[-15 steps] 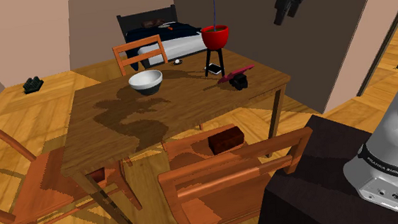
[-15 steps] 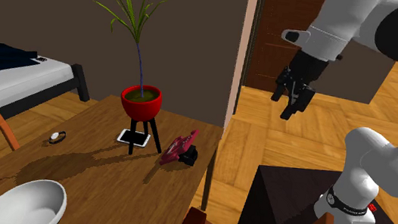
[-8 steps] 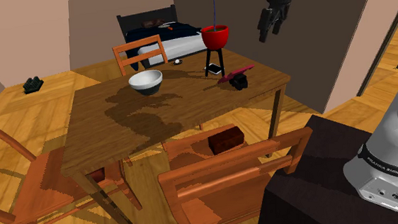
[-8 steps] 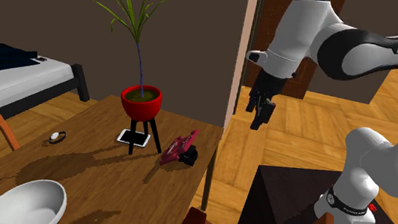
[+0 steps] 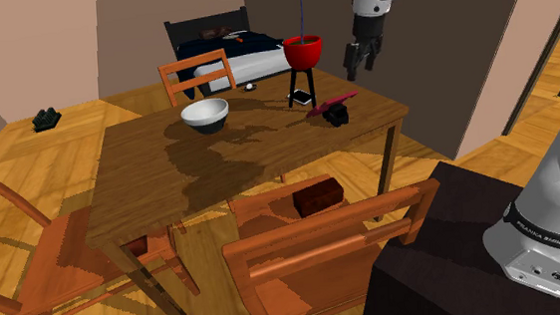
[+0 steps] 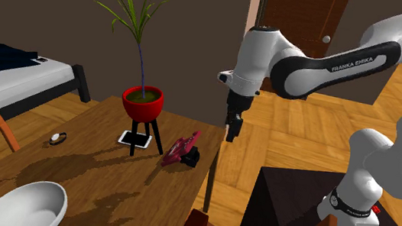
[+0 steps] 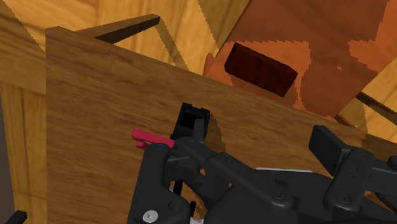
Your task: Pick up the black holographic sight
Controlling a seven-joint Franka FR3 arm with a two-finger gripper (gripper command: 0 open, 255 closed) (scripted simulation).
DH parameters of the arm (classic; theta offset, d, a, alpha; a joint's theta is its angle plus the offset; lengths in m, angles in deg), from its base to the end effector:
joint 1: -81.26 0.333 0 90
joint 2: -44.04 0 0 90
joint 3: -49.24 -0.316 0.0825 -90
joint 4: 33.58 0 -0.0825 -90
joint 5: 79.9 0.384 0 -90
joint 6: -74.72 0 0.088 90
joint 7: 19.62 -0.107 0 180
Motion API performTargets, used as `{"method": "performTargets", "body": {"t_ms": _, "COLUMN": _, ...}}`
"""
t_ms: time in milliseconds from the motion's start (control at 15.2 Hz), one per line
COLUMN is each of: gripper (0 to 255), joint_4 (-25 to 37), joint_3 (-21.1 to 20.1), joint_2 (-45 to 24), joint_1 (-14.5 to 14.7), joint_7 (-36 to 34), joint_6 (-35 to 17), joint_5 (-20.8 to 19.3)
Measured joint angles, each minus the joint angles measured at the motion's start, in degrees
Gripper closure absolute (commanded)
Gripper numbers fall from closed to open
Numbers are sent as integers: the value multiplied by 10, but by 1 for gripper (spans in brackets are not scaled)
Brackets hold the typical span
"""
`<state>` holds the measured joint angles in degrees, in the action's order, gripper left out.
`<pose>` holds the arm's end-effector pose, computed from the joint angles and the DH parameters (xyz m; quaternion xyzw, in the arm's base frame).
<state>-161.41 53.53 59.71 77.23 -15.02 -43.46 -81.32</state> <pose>0.4742 -0.0726 0.4935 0.9983 -0.0263 0.0517 0.0069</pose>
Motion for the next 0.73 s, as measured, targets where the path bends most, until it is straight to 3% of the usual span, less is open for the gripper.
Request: {"method": "performTargets", "body": {"t_ms": 726, "gripper": 0, "joint_4": 111, "joint_3": 26, "joint_2": -234, "joint_1": -19, "joint_7": 38, "joint_6": -69, "joint_5": 22}}
